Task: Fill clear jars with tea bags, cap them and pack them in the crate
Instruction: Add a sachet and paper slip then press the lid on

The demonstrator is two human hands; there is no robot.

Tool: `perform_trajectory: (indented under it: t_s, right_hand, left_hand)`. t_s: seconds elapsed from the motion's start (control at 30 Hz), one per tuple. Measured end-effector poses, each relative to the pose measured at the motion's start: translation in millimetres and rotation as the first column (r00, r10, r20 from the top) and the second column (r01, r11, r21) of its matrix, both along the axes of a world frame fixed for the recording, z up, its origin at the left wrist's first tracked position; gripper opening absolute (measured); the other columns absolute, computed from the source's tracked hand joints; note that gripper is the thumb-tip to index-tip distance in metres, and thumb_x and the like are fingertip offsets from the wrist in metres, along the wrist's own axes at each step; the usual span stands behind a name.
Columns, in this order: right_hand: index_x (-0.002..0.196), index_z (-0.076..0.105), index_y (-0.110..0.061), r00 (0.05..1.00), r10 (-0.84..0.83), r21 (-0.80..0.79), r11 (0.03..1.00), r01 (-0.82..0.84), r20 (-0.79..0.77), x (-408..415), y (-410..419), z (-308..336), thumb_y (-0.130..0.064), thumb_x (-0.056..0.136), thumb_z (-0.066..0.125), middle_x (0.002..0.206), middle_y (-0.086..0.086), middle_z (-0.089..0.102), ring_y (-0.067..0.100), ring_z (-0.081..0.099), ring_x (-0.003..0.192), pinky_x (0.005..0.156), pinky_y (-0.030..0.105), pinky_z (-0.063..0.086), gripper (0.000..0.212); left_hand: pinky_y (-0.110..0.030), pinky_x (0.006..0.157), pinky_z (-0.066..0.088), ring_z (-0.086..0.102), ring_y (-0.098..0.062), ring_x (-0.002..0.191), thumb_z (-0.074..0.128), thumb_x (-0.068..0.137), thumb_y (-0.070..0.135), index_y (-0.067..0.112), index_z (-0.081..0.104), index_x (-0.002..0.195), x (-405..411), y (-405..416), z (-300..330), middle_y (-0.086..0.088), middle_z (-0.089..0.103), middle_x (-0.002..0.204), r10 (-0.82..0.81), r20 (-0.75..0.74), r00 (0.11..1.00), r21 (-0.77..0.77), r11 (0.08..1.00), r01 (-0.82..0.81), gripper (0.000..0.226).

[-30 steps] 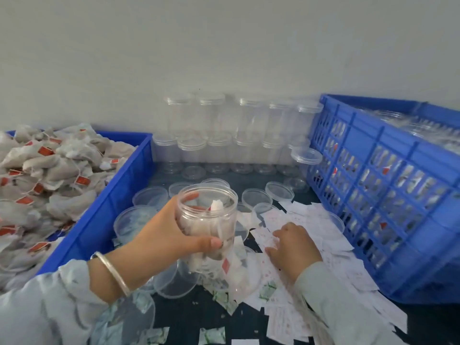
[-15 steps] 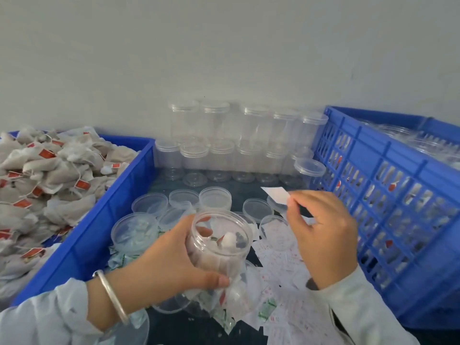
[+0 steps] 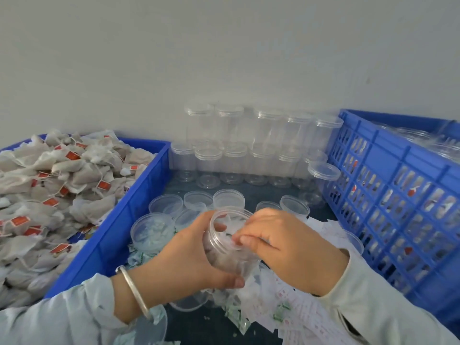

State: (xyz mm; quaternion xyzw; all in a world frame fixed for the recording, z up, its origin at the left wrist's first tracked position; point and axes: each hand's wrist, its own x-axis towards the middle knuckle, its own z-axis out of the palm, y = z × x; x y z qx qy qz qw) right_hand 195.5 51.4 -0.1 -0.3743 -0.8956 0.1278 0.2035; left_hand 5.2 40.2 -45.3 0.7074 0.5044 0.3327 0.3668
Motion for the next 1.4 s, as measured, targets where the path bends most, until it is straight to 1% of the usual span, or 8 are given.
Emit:
perform_trajectory:
  t_s: [0.23,0.37,0.47,0.7,0.87,1.07,1.17,1.4]
  right_hand:
    - [0.121,0.057,-0.025,0.917,0.074,-0.025,0.997,-0.07,0.392,4,-18,32,-0.073,0.084,0.032,0.13,-0.004,0.053,0.009,0.031,0.131,0.116,0.047,-0.009,0.066]
    - [0.106,0.069,-0.018,0.984,-0.053,0.304,0.953,-0.001,0.171,40,-33,82,-0.042,0.082,0.062,0.104,-0.001,0.065,0.02,0.054,0.105,0.11,0.047,0.027,0.035]
    - [0.085,0.074,-0.014,0.987,-0.149,0.478,0.872,0.108,0.05,81,-42,114,-0.024,0.074,0.065,0.078,-0.002,0.066,0.019,0.06,0.077,0.073,0.035,0.052,0.018]
    - [0.081,0.076,-0.013,0.917,-0.399,0.631,0.707,0.321,-0.019,188,-29,199,-0.023,0.074,0.066,0.074,0.004,0.07,0.022,0.063,0.068,0.069,0.038,0.048,0.016]
    - [0.1,0.074,-0.012,0.813,-0.548,0.581,0.603,0.546,-0.195,272,28,234,-0.018,0.079,0.074,0.084,-0.009,0.062,-0.003,0.052,0.077,0.073,-0.005,0.031,0.022]
    - [0.099,0.073,-0.015,0.592,-0.788,0.471,0.463,0.75,-0.168,361,136,216,-0.017,0.085,0.067,0.1,0.006,0.07,0.026,0.062,0.094,0.084,0.031,0.047,0.016]
    - [0.097,0.07,-0.018,0.483,-0.874,0.416,0.42,0.806,-0.052,395,189,190,-0.02,0.089,0.061,0.104,0.006,0.068,0.029,0.061,0.097,0.081,0.032,0.045,0.013]
    - [0.096,0.074,-0.024,0.392,-0.89,0.311,0.451,0.837,0.233,432,277,124,-0.02,0.088,0.054,0.106,0.003,0.068,0.027,0.062,0.094,0.072,0.026,0.042,0.022]
  left_hand:
    - [-0.005,0.078,0.046,0.057,0.014,0.099,0.085,0.036,0.053,0.071,0.038,0.105,23,-8,23,0.039,0.052,0.112,0.012,0.077,0.997,0.167,0.986,-0.025,0.085]
    - [-0.021,0.079,0.053,0.063,0.004,0.098,0.086,0.034,0.05,0.055,0.046,0.114,58,5,63,0.022,0.063,0.111,-0.033,0.106,0.994,0.245,0.97,0.006,0.089]
    - [-0.019,0.079,0.053,0.064,0.004,0.097,0.087,0.036,0.049,0.051,0.046,0.116,103,21,105,0.018,0.063,0.113,-0.127,0.156,0.979,0.328,0.942,0.07,0.09]
    - [-0.004,0.07,0.046,0.064,0.01,0.082,0.082,0.047,0.03,0.029,0.042,0.125,234,73,183,0.015,0.068,0.092,-0.376,0.316,0.871,0.477,0.857,0.197,0.087]
    - [-0.017,0.092,0.043,0.052,-0.002,0.109,0.082,0.06,0.04,0.02,0.022,0.147,308,138,191,0.007,0.051,0.12,-0.294,0.259,0.92,0.434,0.887,0.161,0.108]
    - [-0.016,0.083,0.044,0.056,-0.005,0.098,0.069,0.083,0.032,0.022,0.036,0.14,357,187,146,0.01,0.053,0.107,-0.194,0.127,0.973,0.398,0.908,0.129,0.067]
    - [-0.008,0.063,0.044,0.056,0.0,0.081,0.065,0.085,0.031,0.026,0.041,0.135,367,200,138,0.013,0.054,0.093,-0.163,0.061,0.985,0.352,0.927,0.131,0.056]
    - [-0.016,0.067,0.042,0.05,0.003,0.077,0.054,0.088,0.034,0.046,0.042,0.12,369,201,123,0.018,0.053,0.081,-0.095,-0.204,0.974,0.495,0.849,0.186,0.037]
